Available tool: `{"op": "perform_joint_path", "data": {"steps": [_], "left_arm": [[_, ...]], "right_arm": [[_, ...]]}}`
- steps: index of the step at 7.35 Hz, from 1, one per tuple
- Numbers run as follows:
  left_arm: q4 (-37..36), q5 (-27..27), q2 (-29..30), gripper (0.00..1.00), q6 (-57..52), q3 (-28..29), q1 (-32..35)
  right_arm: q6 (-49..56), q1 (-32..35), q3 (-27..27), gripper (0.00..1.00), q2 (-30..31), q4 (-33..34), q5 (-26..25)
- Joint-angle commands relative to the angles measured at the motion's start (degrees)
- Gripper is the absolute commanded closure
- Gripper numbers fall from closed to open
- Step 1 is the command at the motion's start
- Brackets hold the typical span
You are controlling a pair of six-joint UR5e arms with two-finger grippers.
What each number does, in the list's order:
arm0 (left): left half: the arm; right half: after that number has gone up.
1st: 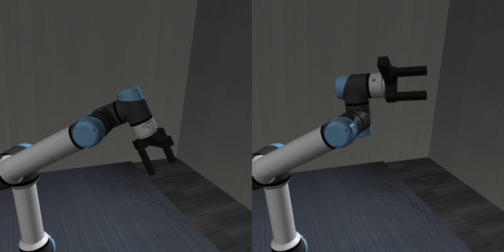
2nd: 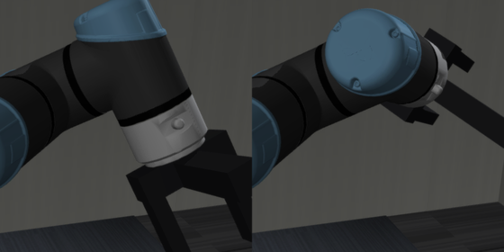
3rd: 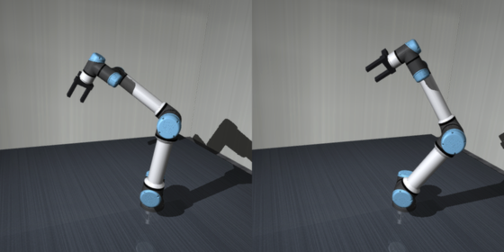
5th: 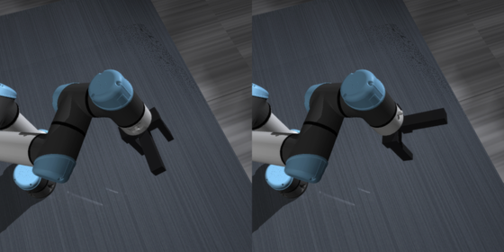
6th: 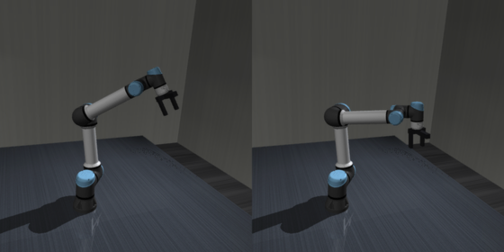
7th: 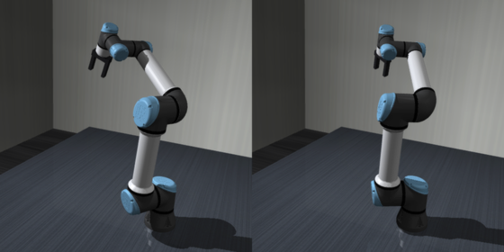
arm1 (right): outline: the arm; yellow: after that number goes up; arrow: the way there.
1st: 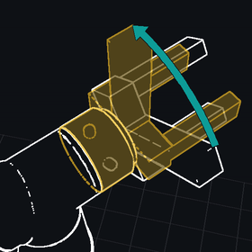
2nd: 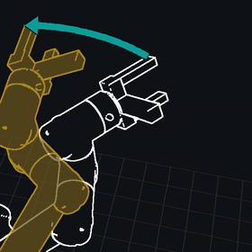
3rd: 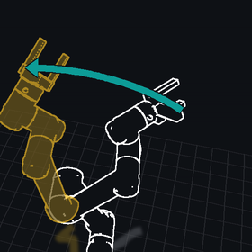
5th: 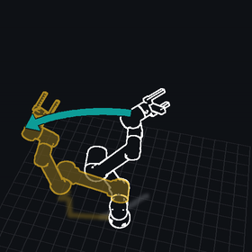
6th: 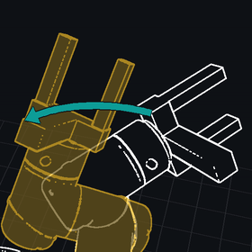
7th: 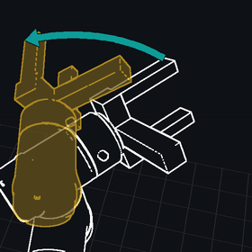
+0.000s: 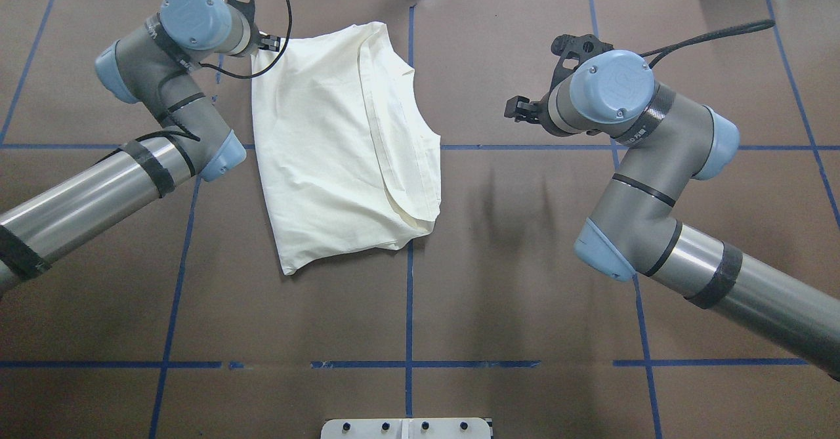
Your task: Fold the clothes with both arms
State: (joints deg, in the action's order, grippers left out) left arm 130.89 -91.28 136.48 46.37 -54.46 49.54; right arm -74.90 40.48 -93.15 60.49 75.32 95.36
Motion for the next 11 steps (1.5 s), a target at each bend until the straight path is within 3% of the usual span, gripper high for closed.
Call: {"op": "perform_joint_path", "data": {"steps": [1, 2, 3, 4, 8, 11], "left_arm": [[3.8, -0.4, 0.6, 0.01, -1.9, 2.3, 1.2], [4.4, -2.5, 0.5, 0.00, -4.0, 0.9, 2.4], [4.9, -10.1, -2.8, 0.00, -5.0, -2.9, 4.2], [5.4, -11.5, -7.0, 0.00, -4.9, -8.7, 4.3], [5.5, -11.6, -8.3, 0.00, -4.6, -10.7, 4.3], [5.6, -11.6, -8.3, 0.00, -4.3, -10.8, 4.2]], "right_arm": [[-0.5, -0.4, 0.2, 0.00, -0.6, 0.0, 0.0], [-1.2, -0.5, 0.7, 0.00, -1.7, 0.0, 0.0], [-5.0, -0.7, 3.4, 0.04, -5.4, 0.0, -0.1], [-8.5, -2.2, 6.8, 0.16, -9.1, 0.1, -0.4], [-12.6, -8.8, 11.7, 0.31, -14.3, 0.0, -4.0], [-13.0, -11.5, 13.0, 0.37, -14.5, 0.0, -4.5]]}}
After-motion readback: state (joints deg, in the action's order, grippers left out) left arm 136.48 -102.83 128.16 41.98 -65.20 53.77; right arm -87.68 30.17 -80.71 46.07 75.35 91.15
